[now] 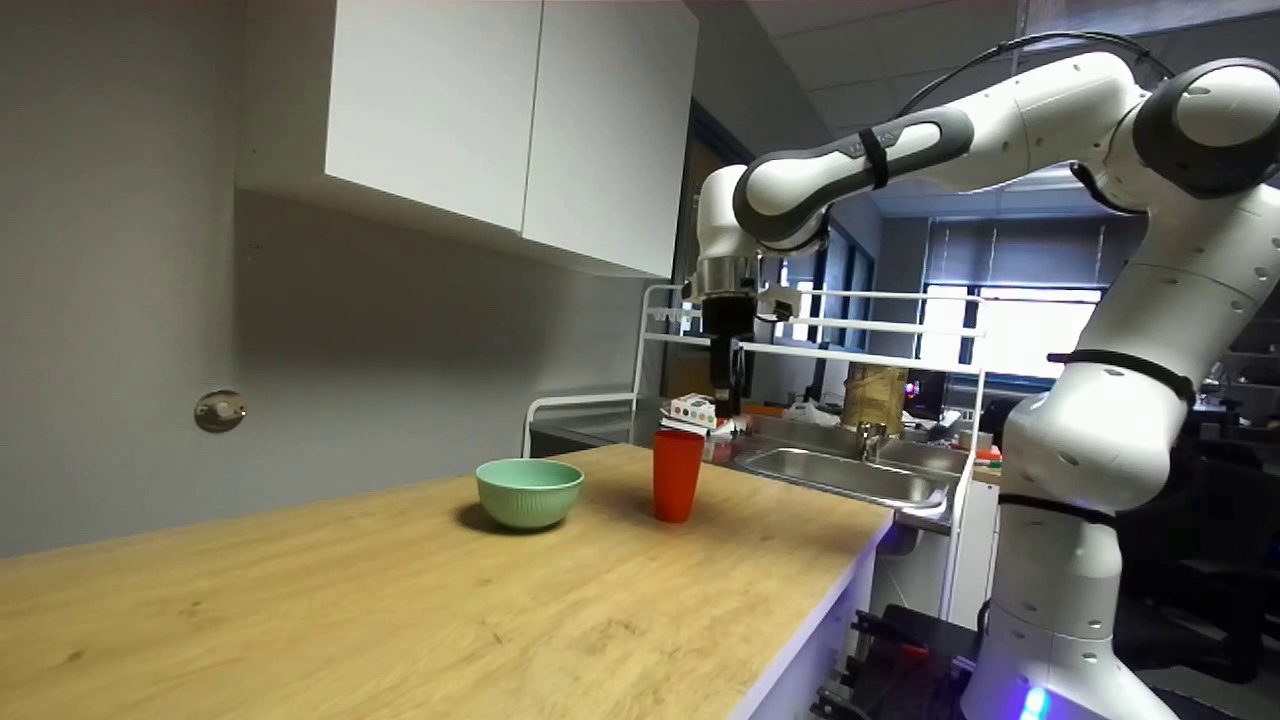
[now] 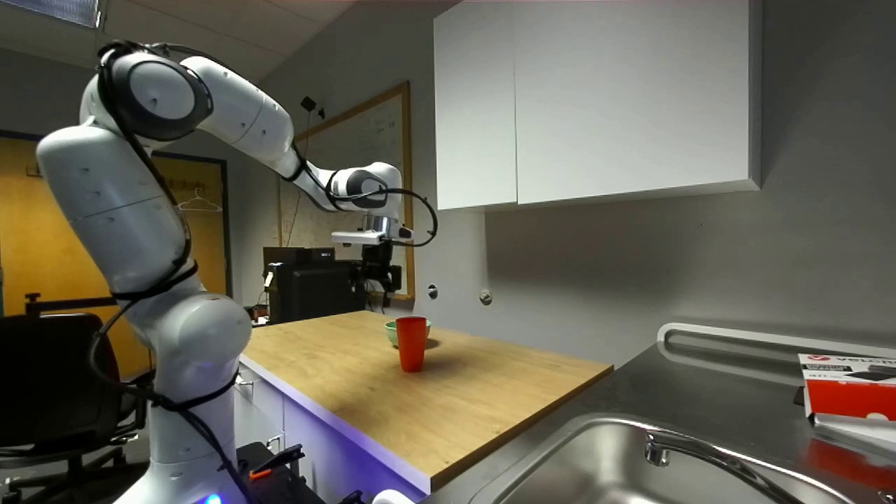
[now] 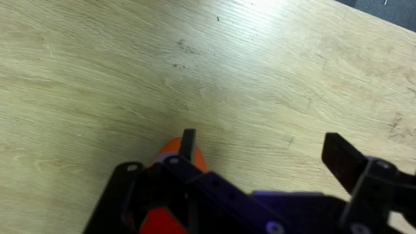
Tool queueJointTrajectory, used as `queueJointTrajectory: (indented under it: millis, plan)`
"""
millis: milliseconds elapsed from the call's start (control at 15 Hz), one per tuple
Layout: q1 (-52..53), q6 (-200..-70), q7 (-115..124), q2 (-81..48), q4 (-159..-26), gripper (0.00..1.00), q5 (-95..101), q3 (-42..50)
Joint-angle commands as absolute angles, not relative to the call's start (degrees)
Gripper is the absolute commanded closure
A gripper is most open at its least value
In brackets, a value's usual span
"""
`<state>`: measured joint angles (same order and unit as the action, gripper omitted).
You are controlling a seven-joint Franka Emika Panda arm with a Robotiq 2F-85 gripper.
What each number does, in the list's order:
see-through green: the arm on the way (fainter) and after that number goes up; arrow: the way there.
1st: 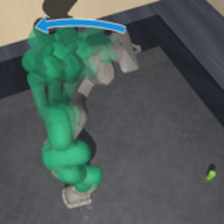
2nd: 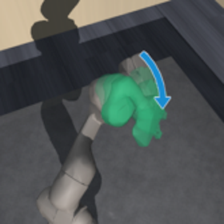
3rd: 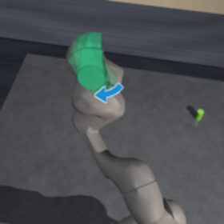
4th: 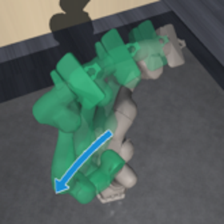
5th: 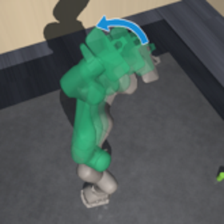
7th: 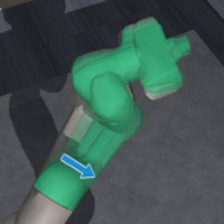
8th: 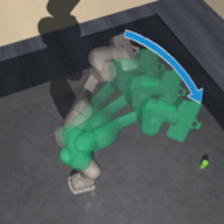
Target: Pour the content from the orange cup into the bowl
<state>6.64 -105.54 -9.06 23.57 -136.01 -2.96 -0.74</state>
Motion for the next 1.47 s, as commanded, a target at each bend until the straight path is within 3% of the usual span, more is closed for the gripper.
queueJointTrajectory:
  millis: [0,1400]
  plan:
    - [4.94,-107.22,-6.79,22.21,-134.99,0.0,-2.22,-1.17]
    - [-3.17,-118.8,7.03,10.1,-132.14,0.0,-0.84,1.08]
